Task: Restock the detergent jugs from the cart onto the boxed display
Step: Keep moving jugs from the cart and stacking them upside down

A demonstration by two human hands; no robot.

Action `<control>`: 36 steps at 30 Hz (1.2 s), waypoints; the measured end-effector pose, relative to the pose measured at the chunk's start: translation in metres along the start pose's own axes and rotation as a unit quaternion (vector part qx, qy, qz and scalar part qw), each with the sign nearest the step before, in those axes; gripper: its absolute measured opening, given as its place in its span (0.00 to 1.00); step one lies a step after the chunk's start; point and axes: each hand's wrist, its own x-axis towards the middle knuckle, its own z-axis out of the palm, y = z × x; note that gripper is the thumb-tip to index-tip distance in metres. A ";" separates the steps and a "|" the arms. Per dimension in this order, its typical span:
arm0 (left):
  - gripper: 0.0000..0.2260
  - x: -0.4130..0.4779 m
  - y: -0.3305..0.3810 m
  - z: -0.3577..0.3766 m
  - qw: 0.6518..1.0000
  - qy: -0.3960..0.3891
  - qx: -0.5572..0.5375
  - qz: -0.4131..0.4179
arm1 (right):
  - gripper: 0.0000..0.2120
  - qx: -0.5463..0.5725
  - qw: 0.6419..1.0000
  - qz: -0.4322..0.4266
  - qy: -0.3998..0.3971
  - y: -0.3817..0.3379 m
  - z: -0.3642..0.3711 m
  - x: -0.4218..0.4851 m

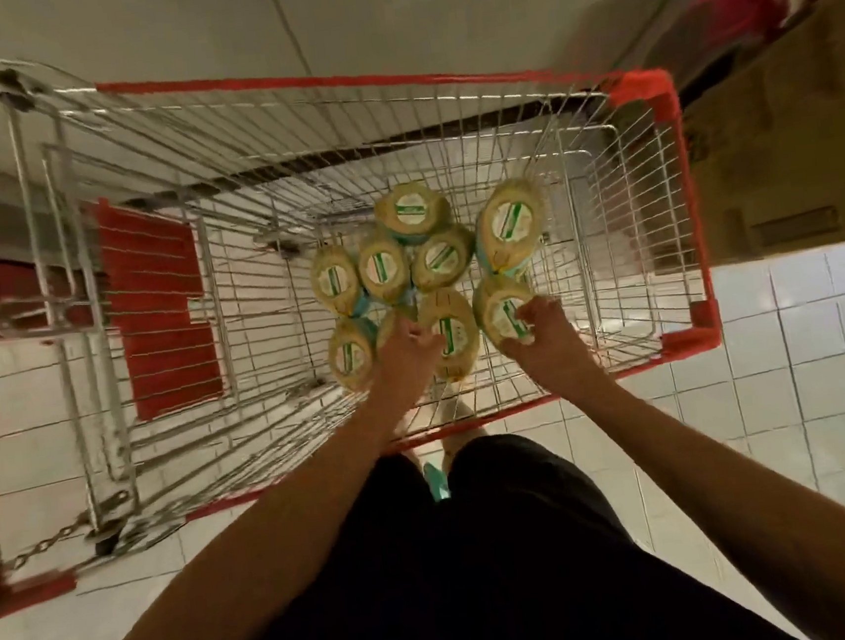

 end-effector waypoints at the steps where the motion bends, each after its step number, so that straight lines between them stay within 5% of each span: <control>1: 0.21 0.016 -0.004 0.007 0.999 -0.009 0.025 -0.026 | 0.30 -0.031 0.999 0.010 -0.014 0.003 0.008 0.015; 5: 0.50 0.066 -0.015 0.035 0.990 -0.032 0.090 -0.099 | 0.48 -0.149 0.986 0.038 -0.063 0.014 0.038 0.069; 12: 0.69 0.102 -0.022 0.095 0.991 -0.039 0.098 -0.085 | 0.66 -0.152 0.977 0.144 -0.043 0.050 0.066 0.119; 20: 0.69 0.113 -0.047 0.116 0.975 0.024 0.212 -0.053 | 0.74 -0.149 0.978 0.149 -0.010 0.063 0.091 0.128; 26: 0.70 0.120 -0.047 0.113 0.970 0.031 0.236 -0.050 | 0.67 -0.125 0.981 0.144 0.018 0.066 0.093 0.131; 36: 0.67 0.103 -0.024 0.009 0.970 -0.004 0.235 0.062 | 0.61 -0.029 0.991 0.121 0.045 0.026 0.072 0.096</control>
